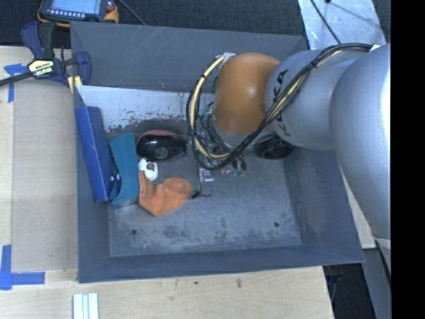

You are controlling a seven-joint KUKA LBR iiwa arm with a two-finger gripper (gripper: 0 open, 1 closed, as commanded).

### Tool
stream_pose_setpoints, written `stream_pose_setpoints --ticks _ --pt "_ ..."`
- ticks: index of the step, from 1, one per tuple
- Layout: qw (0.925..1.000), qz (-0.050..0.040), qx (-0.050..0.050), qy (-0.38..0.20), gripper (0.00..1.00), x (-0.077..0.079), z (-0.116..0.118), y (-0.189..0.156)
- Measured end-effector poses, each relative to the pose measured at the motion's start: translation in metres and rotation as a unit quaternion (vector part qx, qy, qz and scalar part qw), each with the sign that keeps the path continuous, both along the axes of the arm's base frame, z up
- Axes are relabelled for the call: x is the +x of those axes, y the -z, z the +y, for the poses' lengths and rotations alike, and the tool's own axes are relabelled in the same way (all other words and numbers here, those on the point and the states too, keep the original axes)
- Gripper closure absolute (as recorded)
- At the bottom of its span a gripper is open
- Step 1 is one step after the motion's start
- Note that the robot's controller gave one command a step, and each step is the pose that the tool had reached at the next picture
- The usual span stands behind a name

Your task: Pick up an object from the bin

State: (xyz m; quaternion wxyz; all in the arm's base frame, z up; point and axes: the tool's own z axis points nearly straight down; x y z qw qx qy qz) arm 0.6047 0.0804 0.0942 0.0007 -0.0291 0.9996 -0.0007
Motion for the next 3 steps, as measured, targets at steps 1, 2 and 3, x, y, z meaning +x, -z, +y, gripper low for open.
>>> stream_pose_setpoints --ticks 1,2,3 --pt "0.9984 -0.003 -0.003 -0.057 0.0 0.002 0.009 0.008" --pt "0.9966 -0.0045 -0.005 -0.082 0.0 0.001 0.012 0.011" --pt "0.9748 0.005 -0.001 -0.223 0.0 0.0 0.072 -0.001"
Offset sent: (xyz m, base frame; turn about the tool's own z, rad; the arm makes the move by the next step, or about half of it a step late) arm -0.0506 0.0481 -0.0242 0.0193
